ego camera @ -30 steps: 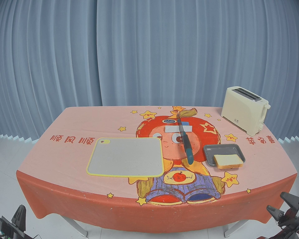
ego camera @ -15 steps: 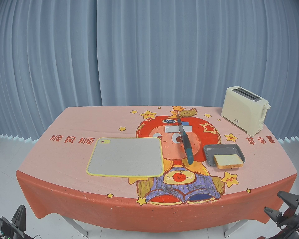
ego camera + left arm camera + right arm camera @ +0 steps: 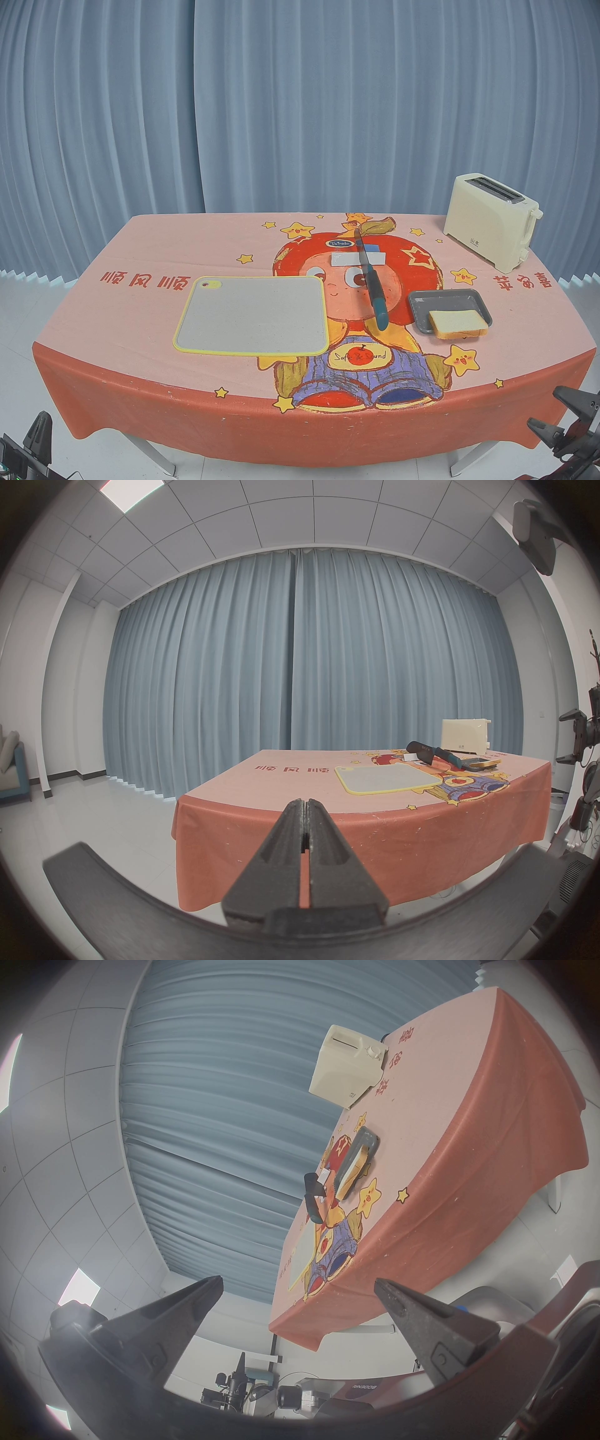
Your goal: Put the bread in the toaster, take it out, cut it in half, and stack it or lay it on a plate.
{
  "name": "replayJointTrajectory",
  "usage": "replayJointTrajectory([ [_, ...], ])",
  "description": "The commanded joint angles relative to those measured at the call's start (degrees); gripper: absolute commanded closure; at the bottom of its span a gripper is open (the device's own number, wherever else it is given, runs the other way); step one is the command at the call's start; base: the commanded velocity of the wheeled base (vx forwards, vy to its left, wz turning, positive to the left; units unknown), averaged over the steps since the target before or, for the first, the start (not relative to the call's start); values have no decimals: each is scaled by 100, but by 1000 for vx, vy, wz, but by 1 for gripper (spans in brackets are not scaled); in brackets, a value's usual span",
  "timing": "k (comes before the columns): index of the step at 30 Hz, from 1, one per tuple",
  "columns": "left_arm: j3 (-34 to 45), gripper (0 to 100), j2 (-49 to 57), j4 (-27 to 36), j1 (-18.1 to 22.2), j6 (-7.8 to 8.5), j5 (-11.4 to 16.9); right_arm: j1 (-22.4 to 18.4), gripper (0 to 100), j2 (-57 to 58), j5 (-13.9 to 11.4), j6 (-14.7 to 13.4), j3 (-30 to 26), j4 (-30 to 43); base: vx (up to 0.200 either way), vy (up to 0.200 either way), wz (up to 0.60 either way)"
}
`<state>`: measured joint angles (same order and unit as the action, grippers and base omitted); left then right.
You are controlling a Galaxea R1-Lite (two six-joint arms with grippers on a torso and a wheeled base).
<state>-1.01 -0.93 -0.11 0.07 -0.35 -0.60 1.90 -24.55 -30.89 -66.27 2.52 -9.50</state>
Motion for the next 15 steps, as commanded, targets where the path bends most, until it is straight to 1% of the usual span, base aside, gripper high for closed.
replayJointTrajectory([
  [1,101,100,93,2,1,-9,-2,12,0,-102,-5,9,-24,0,0,0,0],
  [9,101,100,93,2,1,0,-2,21,0,-542,-5,0,-33,-8,0,0,0],
  [15,101,100,93,2,1,0,-2,240,0,-744,-5,-53,-68,-17,0,0,0],
])
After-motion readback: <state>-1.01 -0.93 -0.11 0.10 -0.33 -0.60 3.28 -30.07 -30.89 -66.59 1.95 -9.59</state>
